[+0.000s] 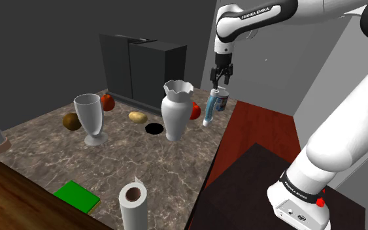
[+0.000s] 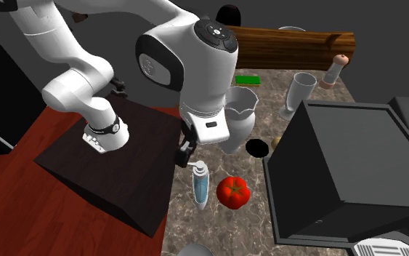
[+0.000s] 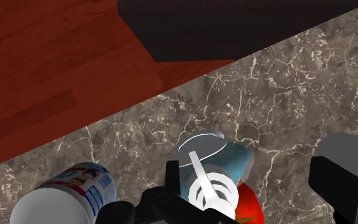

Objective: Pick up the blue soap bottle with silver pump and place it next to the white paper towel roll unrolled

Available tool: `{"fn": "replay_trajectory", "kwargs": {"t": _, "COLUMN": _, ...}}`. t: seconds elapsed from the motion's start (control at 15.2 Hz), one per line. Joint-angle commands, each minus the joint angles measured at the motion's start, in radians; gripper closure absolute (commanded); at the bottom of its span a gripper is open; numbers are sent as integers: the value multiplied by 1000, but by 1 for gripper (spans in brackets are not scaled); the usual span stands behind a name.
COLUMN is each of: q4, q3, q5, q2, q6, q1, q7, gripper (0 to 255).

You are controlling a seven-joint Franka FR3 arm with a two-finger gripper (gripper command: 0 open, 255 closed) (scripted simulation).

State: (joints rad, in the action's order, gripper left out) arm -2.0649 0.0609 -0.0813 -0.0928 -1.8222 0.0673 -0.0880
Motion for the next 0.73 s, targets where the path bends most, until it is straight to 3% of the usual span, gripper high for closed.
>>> {"fn": "replay_trajectory", "kwargs": {"t": 0.0, "q4": 60, "q3": 7, "q5": 0, "q2": 66, "q6": -18, "q1": 6, "q7": -7, "gripper": 0}}
{"fn": "replay_trajectory", "kwargs": {"t": 0.66, "q4": -6, "q3": 13, "q5": -2, "q2": 101, "q6": -124, "q1": 12, "q7": -7, "gripper": 0}}
